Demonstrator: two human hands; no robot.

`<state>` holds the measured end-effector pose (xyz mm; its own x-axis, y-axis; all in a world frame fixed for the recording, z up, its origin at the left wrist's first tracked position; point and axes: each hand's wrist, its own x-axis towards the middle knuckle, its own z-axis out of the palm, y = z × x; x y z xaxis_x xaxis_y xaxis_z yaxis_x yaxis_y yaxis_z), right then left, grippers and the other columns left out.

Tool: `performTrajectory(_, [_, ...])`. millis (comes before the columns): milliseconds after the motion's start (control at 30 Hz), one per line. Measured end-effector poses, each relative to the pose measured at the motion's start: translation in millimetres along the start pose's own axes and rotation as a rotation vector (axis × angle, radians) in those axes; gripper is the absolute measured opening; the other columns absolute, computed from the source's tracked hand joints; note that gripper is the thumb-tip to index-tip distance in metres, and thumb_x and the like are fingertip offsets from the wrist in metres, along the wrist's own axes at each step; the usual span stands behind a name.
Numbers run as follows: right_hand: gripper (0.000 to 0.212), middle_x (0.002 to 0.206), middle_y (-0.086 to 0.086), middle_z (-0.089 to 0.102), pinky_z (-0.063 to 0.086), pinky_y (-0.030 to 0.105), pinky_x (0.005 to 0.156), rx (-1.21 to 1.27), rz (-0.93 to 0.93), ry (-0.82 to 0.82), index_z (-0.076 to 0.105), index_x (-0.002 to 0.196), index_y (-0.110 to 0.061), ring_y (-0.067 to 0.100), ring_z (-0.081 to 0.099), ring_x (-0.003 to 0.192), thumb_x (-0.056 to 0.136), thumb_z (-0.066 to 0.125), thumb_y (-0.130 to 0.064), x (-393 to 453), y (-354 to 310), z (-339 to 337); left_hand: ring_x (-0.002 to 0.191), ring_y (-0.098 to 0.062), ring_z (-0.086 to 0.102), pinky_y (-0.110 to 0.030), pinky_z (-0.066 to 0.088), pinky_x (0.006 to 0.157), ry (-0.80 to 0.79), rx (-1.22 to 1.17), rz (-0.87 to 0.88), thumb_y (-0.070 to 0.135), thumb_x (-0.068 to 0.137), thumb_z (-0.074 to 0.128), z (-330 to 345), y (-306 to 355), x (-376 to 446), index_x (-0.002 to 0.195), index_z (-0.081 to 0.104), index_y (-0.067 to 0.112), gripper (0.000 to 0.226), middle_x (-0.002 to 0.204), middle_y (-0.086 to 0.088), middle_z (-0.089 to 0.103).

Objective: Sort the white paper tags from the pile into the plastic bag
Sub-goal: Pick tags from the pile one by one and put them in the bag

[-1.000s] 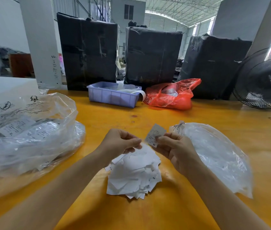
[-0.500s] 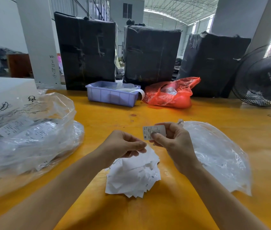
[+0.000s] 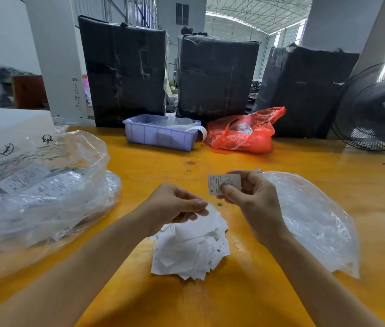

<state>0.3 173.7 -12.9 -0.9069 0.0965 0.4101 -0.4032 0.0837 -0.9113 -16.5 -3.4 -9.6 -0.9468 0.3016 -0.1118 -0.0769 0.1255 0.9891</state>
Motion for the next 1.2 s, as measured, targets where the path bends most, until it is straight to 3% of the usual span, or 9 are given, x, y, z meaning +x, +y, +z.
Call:
performTrajectory(167, [0.028,0.087,0.005,0.068,0.059,0.029,0.070,-0.196,-0.051,-0.057,0.061,0.089,-0.025,0.018,0.068,0.082,0.078,0.073,-0.002,-2.0,4.2,4.4,0.053,-0.006,0.061,-0.015,0.047,0.050,0.008,0.002,-0.005,0.009,0.077,0.073,1.0,0.0,1.2,0.086,0.073,0.002,0.012,0.076,-0.009,0.074])
performTrajectory(400, [0.029,0.086,0.002,0.068,0.058,0.027,0.069,-0.224,-0.122,0.003,0.060,0.087,-0.026,0.014,0.068,0.079,0.078,0.072,-0.001,-2.5,4.5,4.8,0.055,-0.006,0.061,-0.016,0.048,0.052,-0.006,0.017,-0.004,0.012,0.077,0.074,1.3,0.3,0.5,0.091,0.073,0.001,0.018,0.085,-0.013,0.074])
performTrajectory(700, [0.024,0.085,0.002,0.067,0.058,0.039,0.070,-0.348,-0.113,-0.074,0.062,0.090,-0.022,0.019,0.067,0.078,0.077,0.074,-0.005,-2.6,6.9,6.4,0.054,-0.005,0.061,-0.014,0.048,0.050,0.034,0.030,0.034,0.018,0.079,0.072,-1.3,-0.7,1.1,0.085,0.073,0.007,0.012,0.078,-0.006,0.075])
performTrajectory(1000, [0.020,0.085,0.010,0.068,0.059,0.033,0.068,-0.313,-0.009,-0.193,0.064,0.093,-0.014,0.023,0.068,0.076,0.078,0.072,-0.002,-1.1,6.5,3.3,0.053,-0.004,0.063,-0.015,0.051,0.052,0.102,0.064,0.058,0.029,0.082,0.068,2.0,-1.7,3.0,0.083,0.074,0.009,0.021,0.071,-0.004,0.074])
performTrajectory(1200, [0.019,0.082,0.011,0.069,0.054,0.022,0.062,-0.261,0.118,-0.336,0.065,0.096,-0.009,0.013,0.065,0.063,0.080,0.070,0.000,-2.6,3.9,1.3,0.052,-0.006,0.063,-0.015,0.051,0.052,0.107,0.111,0.092,0.030,0.084,0.066,5.9,-3.4,2.6,0.078,0.074,0.008,0.024,0.064,-0.005,0.070])
